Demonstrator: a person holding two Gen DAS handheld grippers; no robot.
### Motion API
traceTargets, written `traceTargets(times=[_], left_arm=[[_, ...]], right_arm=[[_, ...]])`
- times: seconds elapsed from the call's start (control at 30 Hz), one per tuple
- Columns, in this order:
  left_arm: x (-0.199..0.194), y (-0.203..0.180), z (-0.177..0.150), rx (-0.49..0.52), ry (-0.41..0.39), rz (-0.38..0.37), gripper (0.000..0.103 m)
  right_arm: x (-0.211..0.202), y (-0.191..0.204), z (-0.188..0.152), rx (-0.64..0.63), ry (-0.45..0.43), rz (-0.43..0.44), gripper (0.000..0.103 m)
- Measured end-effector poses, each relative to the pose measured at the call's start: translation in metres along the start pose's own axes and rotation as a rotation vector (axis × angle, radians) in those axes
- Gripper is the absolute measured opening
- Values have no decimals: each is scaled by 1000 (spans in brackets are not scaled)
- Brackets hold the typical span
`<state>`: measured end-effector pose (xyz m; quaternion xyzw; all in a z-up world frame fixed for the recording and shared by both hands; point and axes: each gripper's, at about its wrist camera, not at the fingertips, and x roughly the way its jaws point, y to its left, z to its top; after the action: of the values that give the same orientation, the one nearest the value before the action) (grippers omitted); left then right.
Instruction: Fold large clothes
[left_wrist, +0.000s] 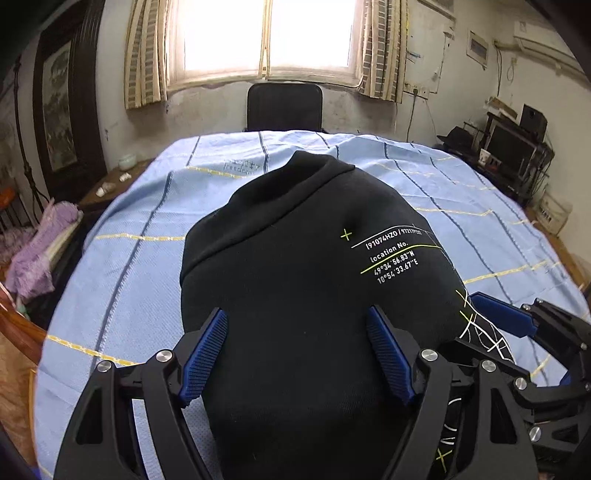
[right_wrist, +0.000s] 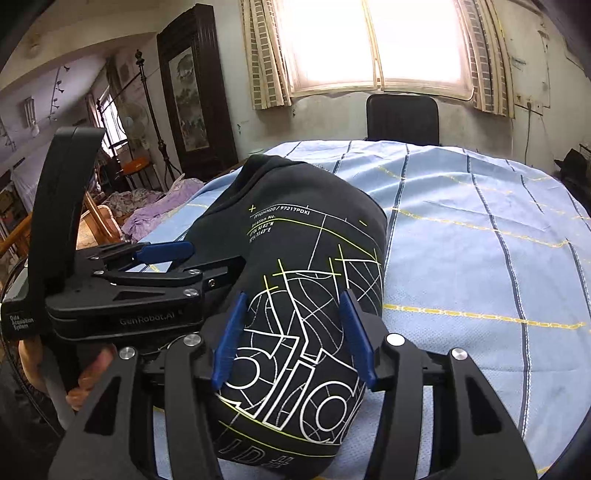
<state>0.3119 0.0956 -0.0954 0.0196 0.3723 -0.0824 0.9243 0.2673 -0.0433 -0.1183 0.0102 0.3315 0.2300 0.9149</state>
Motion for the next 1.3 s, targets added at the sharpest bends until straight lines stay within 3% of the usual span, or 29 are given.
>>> traceTargets(times=[0.3,0.53,0.73,0.87,0.97,1.03,1.1,1.2,1.3], left_arm=[[-14,-15,-2,80,-64,94,77],[-40,-14,3,63,-139,63,77],[-53,-7,4,33,-173,41,77],[-49,34,10,-132,-120,-57,87],[-34,78,5,-325,-35,-184,87],[-25,100,-1,-429,8,-246,87],[-19,106,-4,-459,33,-252,87],[-16,94,-4,-405,62,-255,87],[-12,79,-5,-343,88,-205,87]], right_arm=[[-8,-8,8,31,6,31,51],[-24,-31,12,142,11,81,52],[-37,-53,12,240,4,136,65],[-45,-62,9,277,-10,167,82],[-50,-69,7,323,-27,218,86],[-45,-74,5,369,-3,264,86],[-35,-77,2,405,55,320,81],[-27,-76,2,397,101,300,68],[-27,-73,2,374,100,255,58]])
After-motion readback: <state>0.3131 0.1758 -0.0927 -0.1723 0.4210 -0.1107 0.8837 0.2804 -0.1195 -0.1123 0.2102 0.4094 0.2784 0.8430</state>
